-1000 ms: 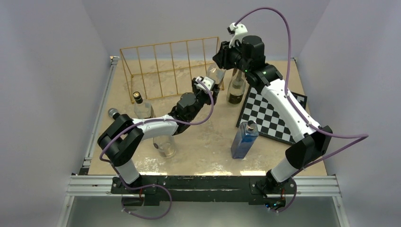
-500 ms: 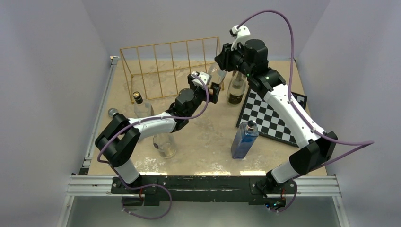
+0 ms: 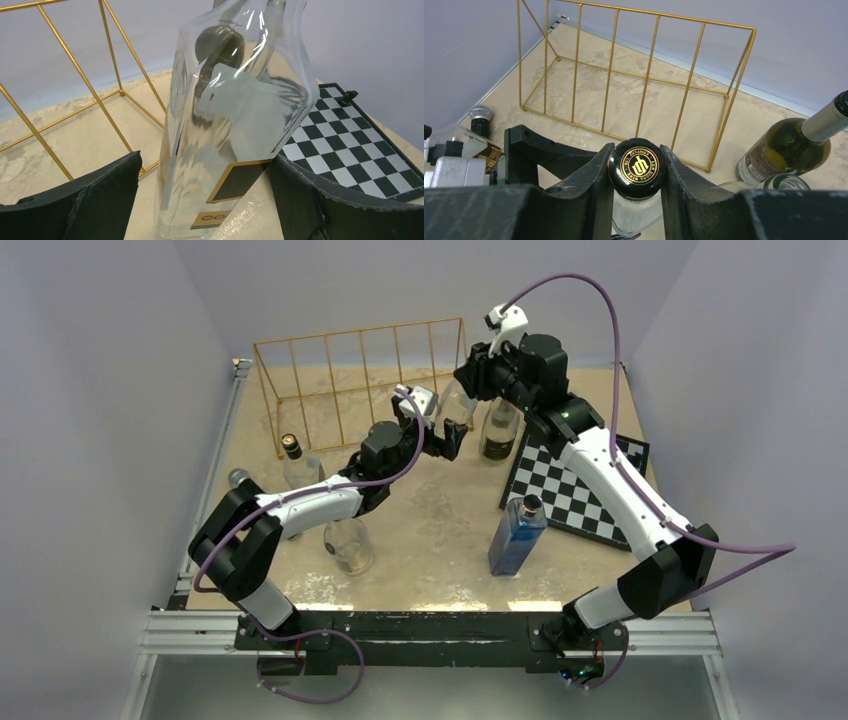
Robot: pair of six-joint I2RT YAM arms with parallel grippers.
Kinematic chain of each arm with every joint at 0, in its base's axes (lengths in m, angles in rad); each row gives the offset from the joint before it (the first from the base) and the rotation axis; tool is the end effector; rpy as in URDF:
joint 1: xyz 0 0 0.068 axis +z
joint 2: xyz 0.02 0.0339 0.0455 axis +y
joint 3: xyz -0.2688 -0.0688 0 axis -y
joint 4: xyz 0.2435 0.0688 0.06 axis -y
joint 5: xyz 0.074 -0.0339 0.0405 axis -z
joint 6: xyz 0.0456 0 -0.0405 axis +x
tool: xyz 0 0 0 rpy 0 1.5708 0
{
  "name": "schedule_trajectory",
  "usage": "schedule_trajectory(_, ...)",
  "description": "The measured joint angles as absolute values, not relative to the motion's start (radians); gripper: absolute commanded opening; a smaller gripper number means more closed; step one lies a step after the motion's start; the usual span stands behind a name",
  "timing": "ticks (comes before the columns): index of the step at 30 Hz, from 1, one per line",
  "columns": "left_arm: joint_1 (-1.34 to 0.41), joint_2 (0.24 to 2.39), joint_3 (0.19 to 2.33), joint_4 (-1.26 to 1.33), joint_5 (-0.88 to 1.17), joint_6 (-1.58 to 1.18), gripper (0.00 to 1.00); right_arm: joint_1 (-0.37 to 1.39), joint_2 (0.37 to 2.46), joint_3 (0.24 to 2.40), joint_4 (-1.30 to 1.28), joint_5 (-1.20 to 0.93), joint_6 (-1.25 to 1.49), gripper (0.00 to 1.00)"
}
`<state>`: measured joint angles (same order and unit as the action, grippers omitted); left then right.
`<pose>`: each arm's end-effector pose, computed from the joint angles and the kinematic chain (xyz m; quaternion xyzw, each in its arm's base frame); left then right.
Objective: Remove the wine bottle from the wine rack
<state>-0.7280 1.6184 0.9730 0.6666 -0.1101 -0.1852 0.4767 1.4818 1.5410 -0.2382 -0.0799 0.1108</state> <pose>0.2890 -0.2509 0.2860 0.1494 0.6835 -0.2800 0.6574 0.3121 0.1653 0.4343 -0.1647 0.7494 0.2148 0.6042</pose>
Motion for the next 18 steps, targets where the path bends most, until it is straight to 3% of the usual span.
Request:
schedule_trajectory(10,-0.701,1.579,0.972,0.640,0.038,-0.206,0.99,0.469,1.404,1.438,-0.191,-0.080,0.087,0.00)
schedule_trajectory(18,-0.666,1.527,0.968,0.694,0.106,-0.155,0.99,0.436,1.404,1.408,-0.299,-0.054,0.052,0.00)
